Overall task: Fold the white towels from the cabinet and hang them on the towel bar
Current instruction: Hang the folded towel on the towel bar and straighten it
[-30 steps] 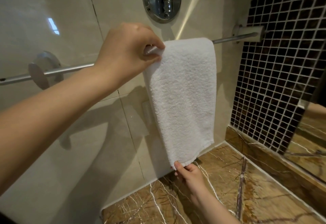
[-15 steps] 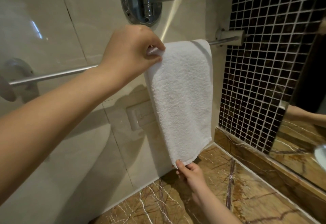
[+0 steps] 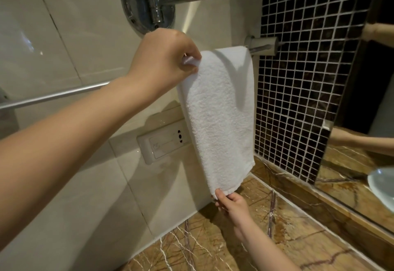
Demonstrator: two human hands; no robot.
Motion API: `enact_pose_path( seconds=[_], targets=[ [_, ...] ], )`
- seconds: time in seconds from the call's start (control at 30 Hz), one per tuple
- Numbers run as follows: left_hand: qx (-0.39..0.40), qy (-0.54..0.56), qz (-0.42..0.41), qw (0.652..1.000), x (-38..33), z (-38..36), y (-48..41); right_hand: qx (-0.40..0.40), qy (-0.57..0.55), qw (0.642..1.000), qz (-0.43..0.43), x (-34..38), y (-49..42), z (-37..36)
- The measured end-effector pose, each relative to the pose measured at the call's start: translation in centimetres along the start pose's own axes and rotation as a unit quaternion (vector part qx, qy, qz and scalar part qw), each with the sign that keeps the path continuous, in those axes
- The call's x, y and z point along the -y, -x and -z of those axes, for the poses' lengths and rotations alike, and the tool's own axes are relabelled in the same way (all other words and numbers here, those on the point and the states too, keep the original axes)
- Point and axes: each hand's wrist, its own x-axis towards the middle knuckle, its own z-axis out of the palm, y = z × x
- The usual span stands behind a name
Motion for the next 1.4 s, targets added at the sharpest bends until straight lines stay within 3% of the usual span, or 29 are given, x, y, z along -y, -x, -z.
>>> enact_pose_path(
  seconds=[0.33, 0.77, 1.4],
  targets=[
    [0.004, -0.013, -0.019, 1.0, -1.2, -1.8, -2.0, -0.016, -0.008, 1.0, 0.005, 1.5, -2.3, 1.9],
    [-0.034, -0.025, -0.051, 0.998, -1.8, -4.6, -3.9, -0.026, 0.003, 0.997, 0.078, 2.1, -5.3, 4.2],
    [0.009, -0.004, -0.045, 0.999, -2.5, -5.4, -5.2, -0.036, -0.005, 0.995, 0.09, 3.0, -7.8, 5.2]
  ],
)
